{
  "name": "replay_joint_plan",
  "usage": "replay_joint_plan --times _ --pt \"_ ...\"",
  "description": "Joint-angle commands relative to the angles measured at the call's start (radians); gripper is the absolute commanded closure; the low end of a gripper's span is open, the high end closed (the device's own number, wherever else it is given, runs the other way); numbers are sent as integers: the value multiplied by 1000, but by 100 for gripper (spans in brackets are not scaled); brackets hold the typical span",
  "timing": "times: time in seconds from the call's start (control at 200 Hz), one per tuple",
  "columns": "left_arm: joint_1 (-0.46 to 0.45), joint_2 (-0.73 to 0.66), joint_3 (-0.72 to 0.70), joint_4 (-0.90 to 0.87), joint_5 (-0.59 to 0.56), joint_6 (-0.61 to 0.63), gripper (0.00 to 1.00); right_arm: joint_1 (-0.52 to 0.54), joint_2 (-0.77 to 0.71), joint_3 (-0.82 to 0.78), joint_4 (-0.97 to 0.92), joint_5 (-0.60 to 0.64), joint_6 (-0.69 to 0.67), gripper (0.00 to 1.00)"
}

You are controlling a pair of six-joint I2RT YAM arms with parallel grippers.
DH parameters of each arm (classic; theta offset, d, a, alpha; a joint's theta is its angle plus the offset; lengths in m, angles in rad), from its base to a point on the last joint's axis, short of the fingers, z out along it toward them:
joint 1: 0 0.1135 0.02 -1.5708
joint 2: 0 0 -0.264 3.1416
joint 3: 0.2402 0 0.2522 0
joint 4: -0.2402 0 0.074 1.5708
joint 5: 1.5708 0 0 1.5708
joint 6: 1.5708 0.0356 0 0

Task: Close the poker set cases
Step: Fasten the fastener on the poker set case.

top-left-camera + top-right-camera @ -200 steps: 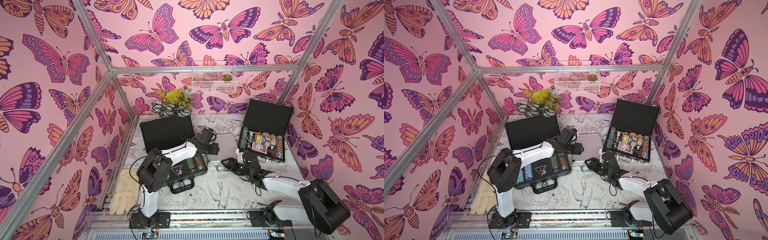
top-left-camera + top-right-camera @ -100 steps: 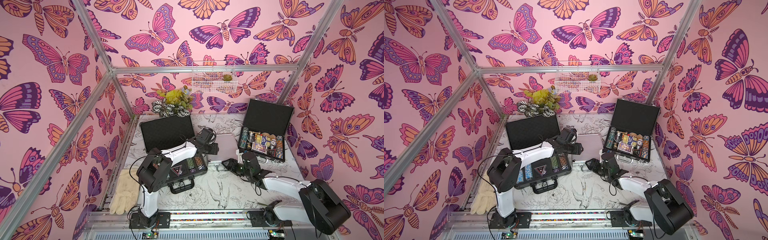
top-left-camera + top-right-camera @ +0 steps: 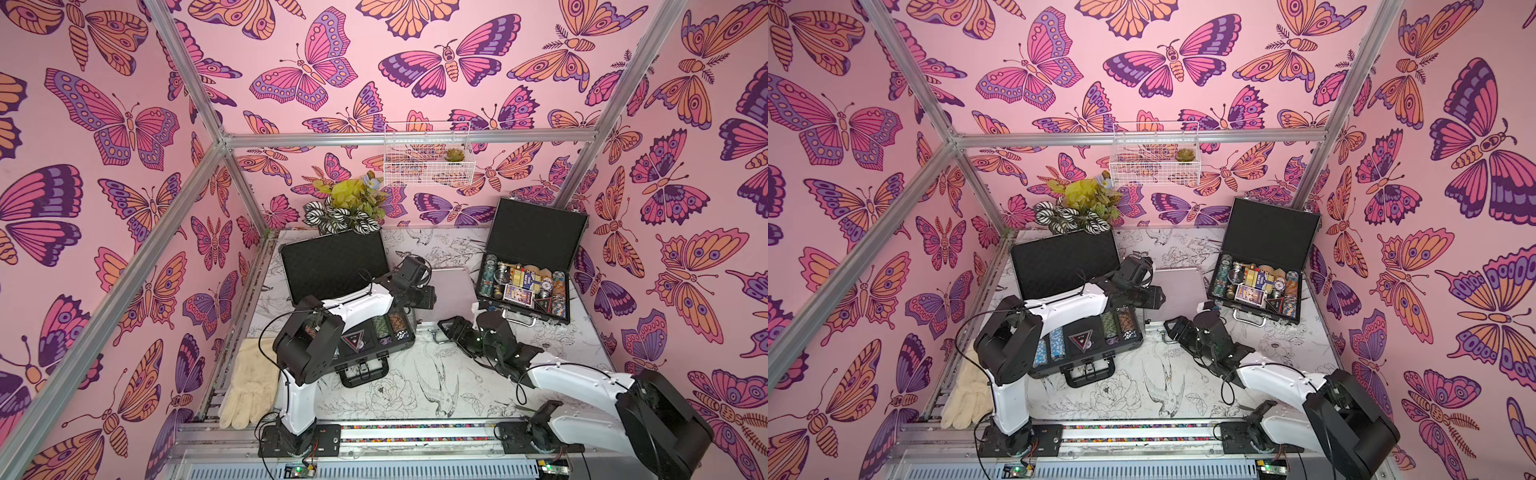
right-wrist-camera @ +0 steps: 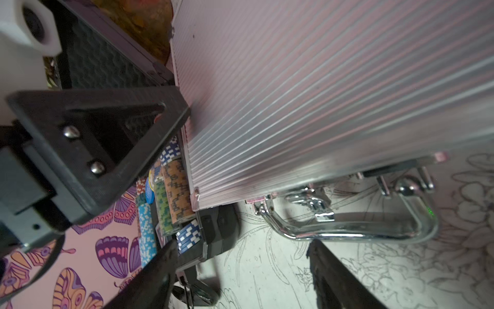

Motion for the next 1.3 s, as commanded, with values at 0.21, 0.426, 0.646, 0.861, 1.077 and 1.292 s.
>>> replay_joint_plan --times 0.21,0.426,0.646,0.861,1.077,1.292 --pt "19 54 -104 -144 -3 -18 45 26 -34 6 -110 237 274 19" --pt "28 48 -118 -135 3 -21 45 27 13 58 -138 233 336 15" --pt "44 20 -154 -83 54 -58 45 49 58 87 -119 234 356 0" --pt "43 15 -170 -71 59 -62 45 62 115 116 -73 237 389 1" --pt "42 4 -213 -46 53 -70 45 69 151 145 -71 251 416 1" --pt "42 -7 -238 -30 57 -75 45 69 194 143 -28 254 438 1"
